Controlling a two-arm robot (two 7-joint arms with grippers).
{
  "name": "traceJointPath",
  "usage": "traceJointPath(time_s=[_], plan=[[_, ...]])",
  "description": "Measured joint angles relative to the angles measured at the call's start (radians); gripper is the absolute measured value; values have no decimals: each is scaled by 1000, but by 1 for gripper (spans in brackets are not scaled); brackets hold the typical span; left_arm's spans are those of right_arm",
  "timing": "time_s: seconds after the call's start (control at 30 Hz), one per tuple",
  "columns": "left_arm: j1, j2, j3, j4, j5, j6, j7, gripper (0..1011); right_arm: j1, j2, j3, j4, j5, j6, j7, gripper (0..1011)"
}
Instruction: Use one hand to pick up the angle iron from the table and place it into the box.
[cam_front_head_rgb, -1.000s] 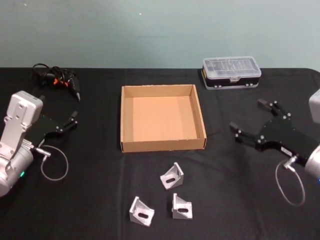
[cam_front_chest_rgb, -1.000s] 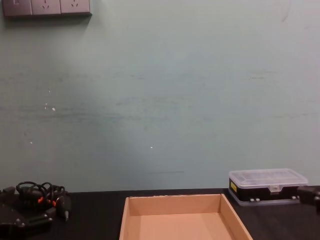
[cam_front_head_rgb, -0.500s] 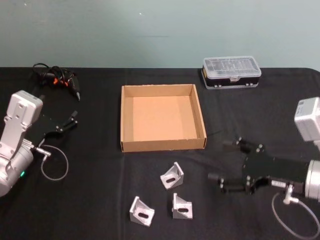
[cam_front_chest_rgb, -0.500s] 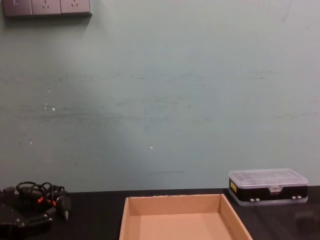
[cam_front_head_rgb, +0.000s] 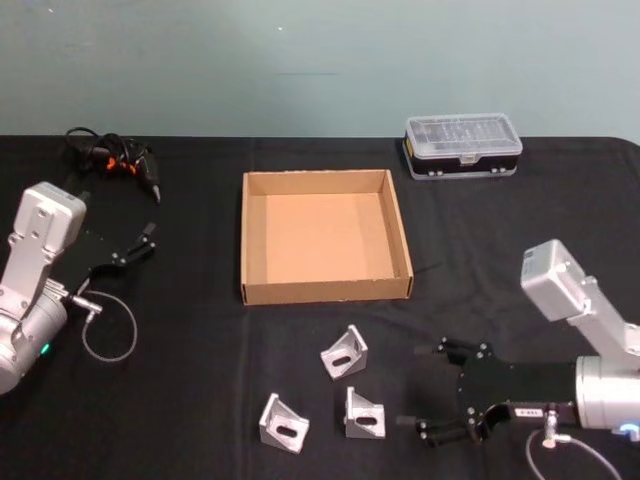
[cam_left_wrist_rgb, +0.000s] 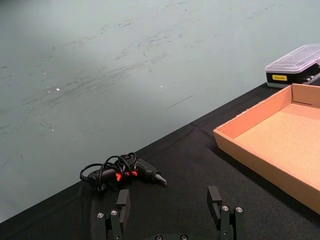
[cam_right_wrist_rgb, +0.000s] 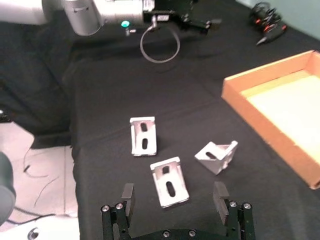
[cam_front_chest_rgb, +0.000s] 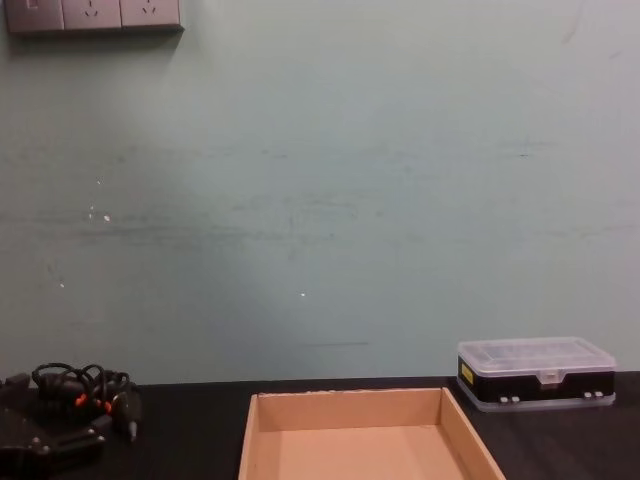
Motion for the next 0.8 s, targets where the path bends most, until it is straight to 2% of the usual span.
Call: traceJointPath(time_s=[0.4,0.8], plan=[[0,0,0,0,0,0,0,1012,97,-47,-118,76,-55,44,51,1002],[0,0,0,0,0,0,0,1011,187,-98,-195,146,-87,61,94,1002]])
